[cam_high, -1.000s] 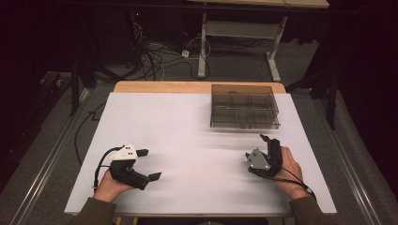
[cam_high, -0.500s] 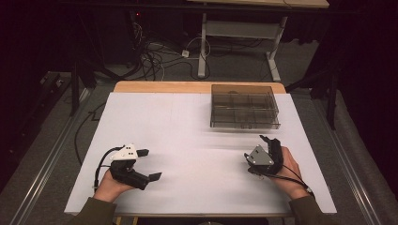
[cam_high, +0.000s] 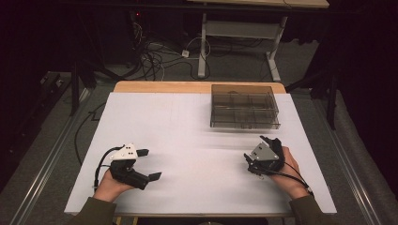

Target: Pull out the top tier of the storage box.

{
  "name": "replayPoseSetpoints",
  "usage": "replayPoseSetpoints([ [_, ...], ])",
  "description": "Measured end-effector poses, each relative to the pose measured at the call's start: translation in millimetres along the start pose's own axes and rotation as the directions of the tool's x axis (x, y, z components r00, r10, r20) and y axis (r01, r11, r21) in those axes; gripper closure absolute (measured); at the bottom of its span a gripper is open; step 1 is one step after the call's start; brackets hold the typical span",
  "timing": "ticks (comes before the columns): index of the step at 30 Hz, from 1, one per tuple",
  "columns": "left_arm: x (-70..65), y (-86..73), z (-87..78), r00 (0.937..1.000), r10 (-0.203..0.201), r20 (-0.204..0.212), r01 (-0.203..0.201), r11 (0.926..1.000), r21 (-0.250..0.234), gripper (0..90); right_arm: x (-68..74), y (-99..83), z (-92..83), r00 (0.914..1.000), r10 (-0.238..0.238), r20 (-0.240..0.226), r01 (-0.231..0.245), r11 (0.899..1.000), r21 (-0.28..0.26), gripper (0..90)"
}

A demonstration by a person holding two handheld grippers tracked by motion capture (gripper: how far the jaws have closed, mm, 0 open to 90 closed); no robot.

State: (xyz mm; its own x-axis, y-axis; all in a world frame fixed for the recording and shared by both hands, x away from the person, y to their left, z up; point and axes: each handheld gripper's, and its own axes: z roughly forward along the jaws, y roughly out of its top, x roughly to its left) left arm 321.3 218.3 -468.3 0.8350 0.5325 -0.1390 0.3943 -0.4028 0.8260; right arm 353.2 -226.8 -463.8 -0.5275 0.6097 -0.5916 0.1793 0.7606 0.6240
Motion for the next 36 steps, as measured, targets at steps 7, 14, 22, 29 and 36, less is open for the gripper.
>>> replayPoseSetpoints([
  [7,0.0,0.1,0.0,1.0000,0.001,0.000,-0.001,1.0000,-0.001,0.0,-3.9,-0.1,-0.1,0.9971,0.061,-0.046,-0.061,0.998,-0.003,18.5],
  [14,-0.2,0.4,0.4,1.0000,0.002,0.002,-0.002,1.0000,0.000,0.0,-8.8,-1.7,0.1,0.9877,0.123,-0.097,-0.124,0.992,-0.002,18.5],
  [22,-0.3,0.5,0.1,1.0000,0.002,0.002,-0.002,1.0000,-0.001,0.0,-16.1,-3.6,0.4,0.9650,0.209,-0.158,-0.213,0.977,-0.006,18.7],
  [29,-0.4,0.6,0.2,1.0000,0.003,0.003,-0.003,1.0000,-0.002,0.0,-25.5,-6.1,-0.4,0.9229,0.313,-0.224,-0.323,0.946,-0.008,19.6],
  [36,-0.6,0.7,0.0,1.0000,0.003,0.004,-0.003,1.0000,-0.002,0.0,-32.4,-9.0,0.1,0.8779,0.387,-0.282,-0.402,0.916,0.005,19.8],
])
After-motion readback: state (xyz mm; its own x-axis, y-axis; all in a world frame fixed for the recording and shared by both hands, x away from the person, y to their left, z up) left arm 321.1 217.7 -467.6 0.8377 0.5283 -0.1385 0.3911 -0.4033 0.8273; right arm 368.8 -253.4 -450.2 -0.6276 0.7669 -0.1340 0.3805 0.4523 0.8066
